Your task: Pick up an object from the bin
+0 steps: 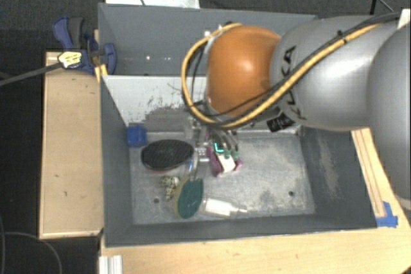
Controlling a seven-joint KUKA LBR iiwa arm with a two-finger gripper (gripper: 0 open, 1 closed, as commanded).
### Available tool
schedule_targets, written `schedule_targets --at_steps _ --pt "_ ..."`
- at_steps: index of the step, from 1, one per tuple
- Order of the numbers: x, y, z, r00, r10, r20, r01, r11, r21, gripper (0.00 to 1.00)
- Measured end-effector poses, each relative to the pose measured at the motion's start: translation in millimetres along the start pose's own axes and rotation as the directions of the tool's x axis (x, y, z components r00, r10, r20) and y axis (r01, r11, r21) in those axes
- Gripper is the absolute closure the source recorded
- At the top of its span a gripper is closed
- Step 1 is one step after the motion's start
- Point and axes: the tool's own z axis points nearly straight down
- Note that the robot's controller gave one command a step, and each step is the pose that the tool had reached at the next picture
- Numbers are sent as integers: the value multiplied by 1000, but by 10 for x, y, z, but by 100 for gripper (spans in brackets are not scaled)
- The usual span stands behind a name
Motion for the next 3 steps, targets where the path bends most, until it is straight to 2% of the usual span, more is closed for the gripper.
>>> schedule_targets --at_steps 1,2,3 --pt "-326 429 1080 1000 -17 16 17 1000 -5 0" --pt "302 -145 796 998 59 9 -59 998 0 0" --pt "-298 379 800 995 101 12 -101 995 -5 0"
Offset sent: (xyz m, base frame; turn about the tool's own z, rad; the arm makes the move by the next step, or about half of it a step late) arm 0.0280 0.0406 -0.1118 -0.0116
